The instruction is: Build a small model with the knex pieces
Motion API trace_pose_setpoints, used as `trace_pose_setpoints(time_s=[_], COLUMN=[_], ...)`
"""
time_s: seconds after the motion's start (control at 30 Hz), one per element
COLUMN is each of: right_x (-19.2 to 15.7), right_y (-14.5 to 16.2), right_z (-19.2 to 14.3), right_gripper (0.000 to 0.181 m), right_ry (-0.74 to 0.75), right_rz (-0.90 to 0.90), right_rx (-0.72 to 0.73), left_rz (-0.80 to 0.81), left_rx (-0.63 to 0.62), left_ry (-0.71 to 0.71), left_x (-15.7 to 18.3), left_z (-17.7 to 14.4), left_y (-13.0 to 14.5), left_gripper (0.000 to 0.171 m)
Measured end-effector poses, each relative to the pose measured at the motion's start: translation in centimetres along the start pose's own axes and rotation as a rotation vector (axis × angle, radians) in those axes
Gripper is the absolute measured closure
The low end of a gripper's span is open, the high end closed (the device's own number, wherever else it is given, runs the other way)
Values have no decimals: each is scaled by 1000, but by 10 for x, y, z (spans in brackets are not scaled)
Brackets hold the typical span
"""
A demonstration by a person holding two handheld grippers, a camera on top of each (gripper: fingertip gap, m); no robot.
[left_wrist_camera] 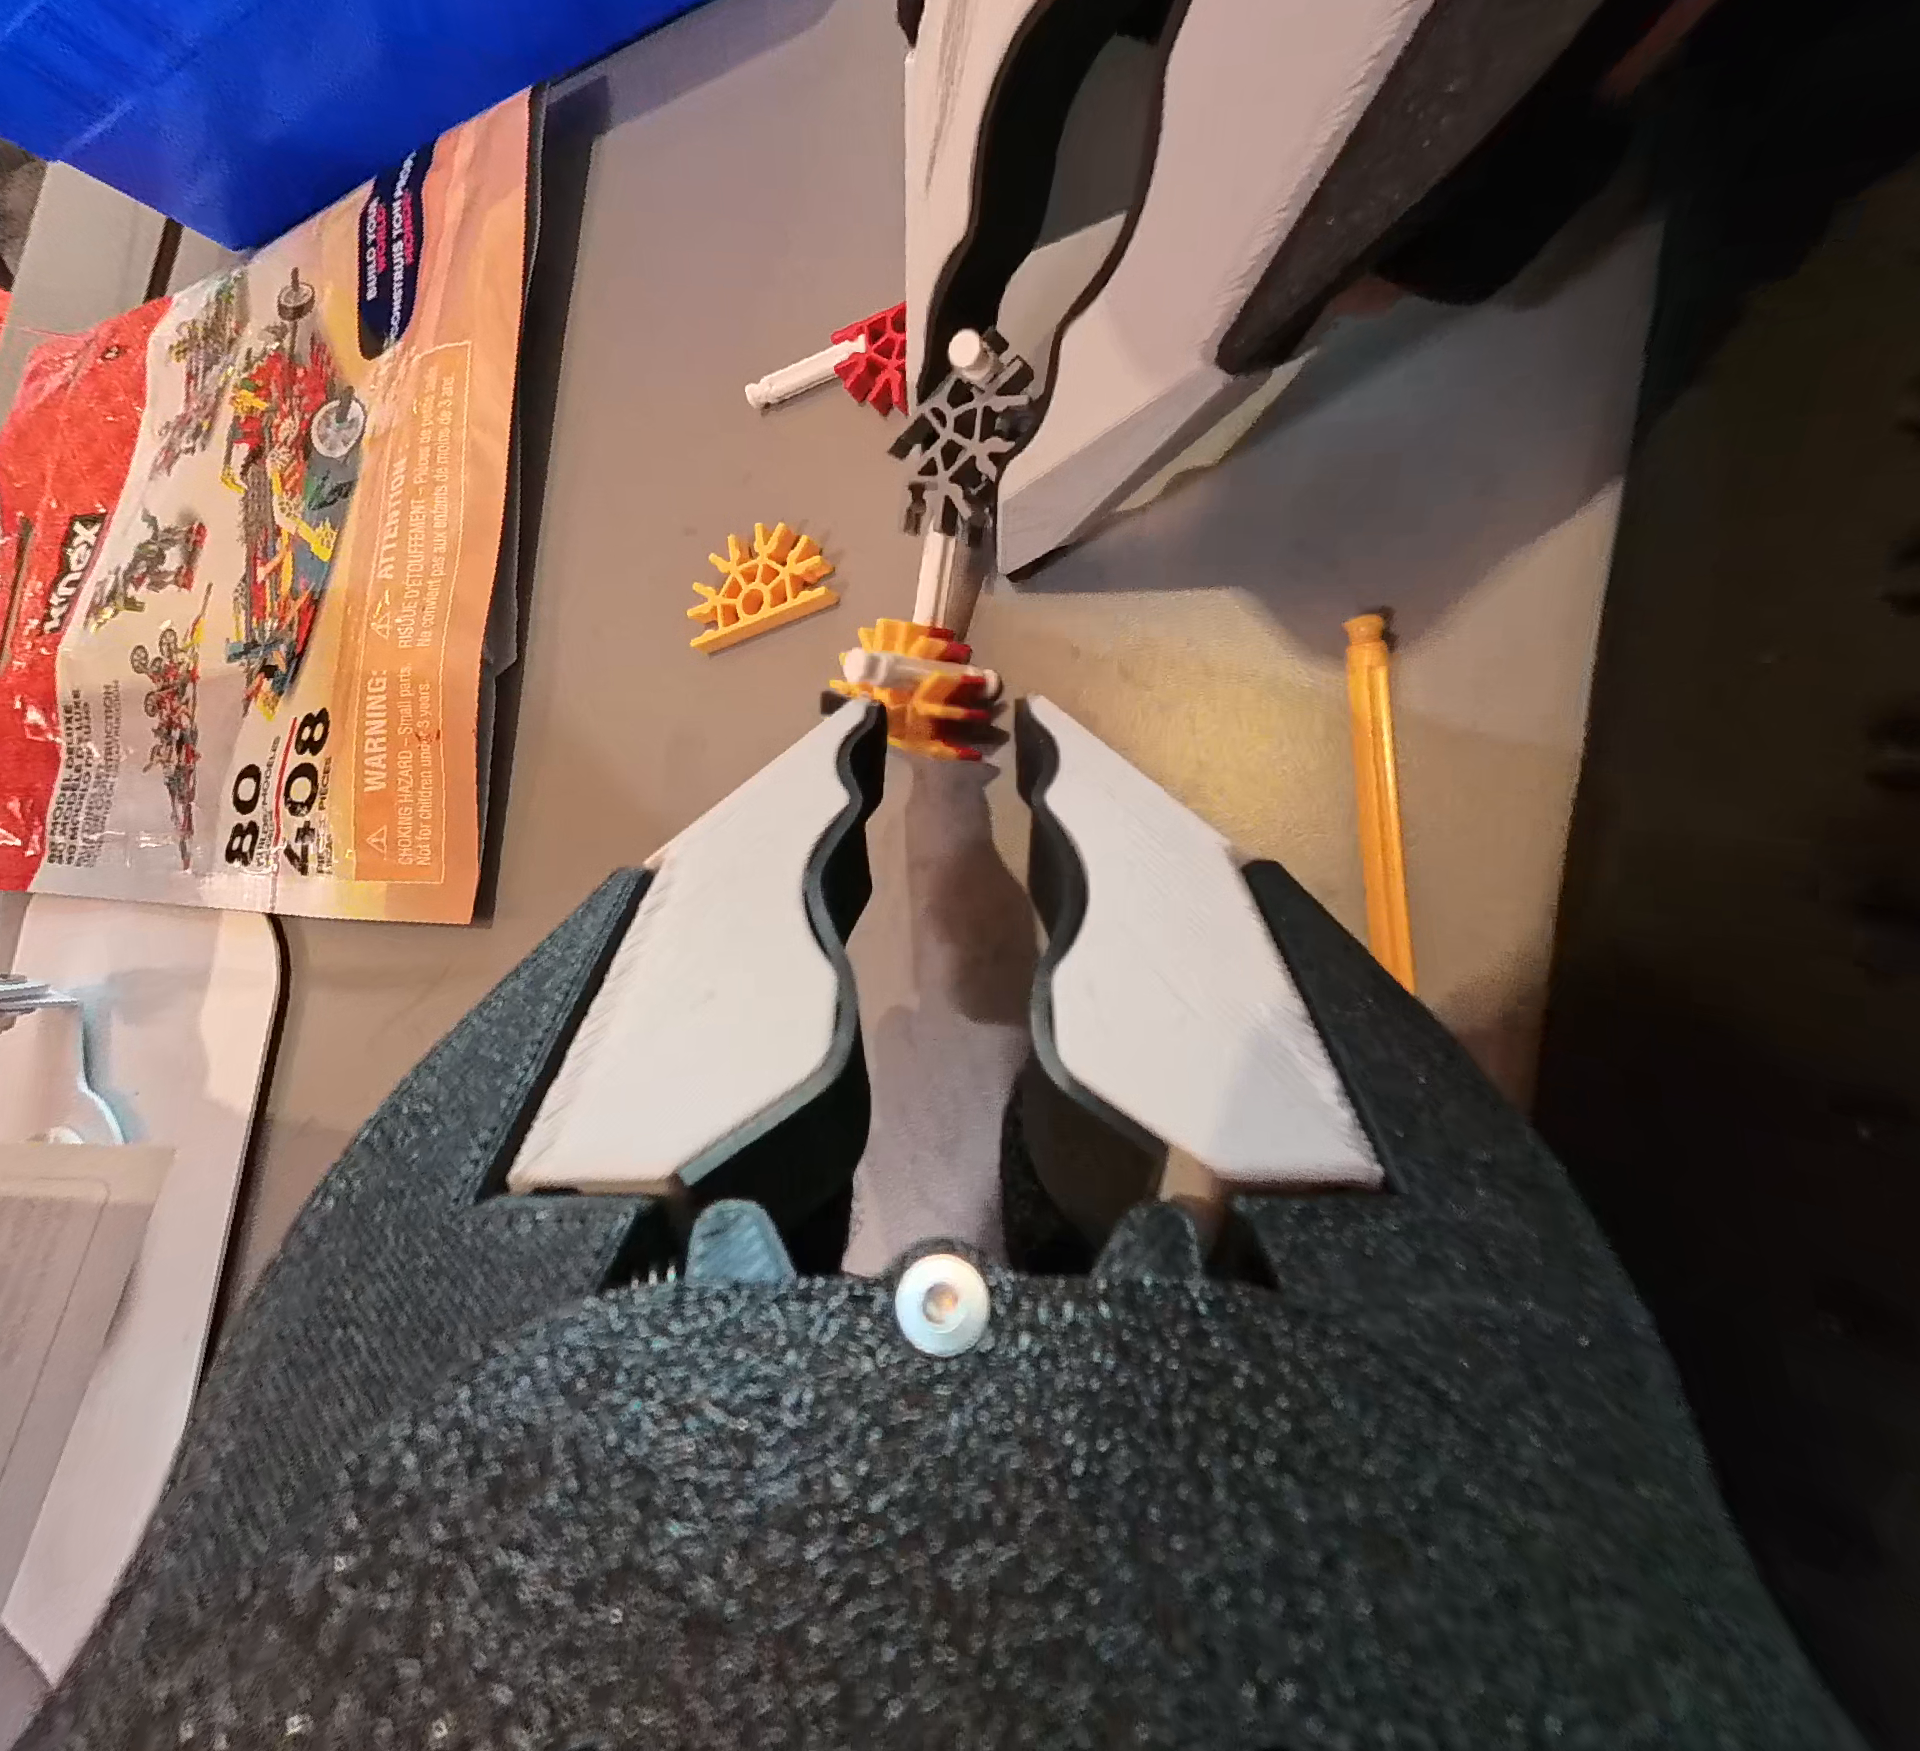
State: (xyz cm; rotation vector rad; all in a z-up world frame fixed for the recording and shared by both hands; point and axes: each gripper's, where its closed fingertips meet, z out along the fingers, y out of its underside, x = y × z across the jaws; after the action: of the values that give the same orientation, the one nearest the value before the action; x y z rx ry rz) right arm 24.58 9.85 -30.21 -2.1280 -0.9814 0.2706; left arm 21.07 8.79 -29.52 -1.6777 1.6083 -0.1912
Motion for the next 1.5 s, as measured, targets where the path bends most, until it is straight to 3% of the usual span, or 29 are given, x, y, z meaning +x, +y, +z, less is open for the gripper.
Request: trace_pose_setpoints(time_s=[0.23, 0.43, 0.53, 0.93, 1.5], right_x=[-1, -1, -1, -2, -3], right_y=[0, 1, 1, 1, 1], right_z=[0, 0, 0, 1, 1], right_gripper=[157, 157, 157, 157, 157], right_ry=[-24, -31, -37, -54, -68], right_rz=[18, 22, 28, 37, 39], right_rx=[5, 5, 6, 4, 5], left_rz=[17, 146, 178, 314, 290], left_rx=[45, 143, 167, 97, 98], left_ry=[16, -1, 60, 62, 29], left_x=[1, -5, 5, 13, 11], left_z=[-4, -13, -11, 15, 15], left_y=[-6, -23, -26, -19, -20], left_gripper=[138, 137, 138, 151, 152])
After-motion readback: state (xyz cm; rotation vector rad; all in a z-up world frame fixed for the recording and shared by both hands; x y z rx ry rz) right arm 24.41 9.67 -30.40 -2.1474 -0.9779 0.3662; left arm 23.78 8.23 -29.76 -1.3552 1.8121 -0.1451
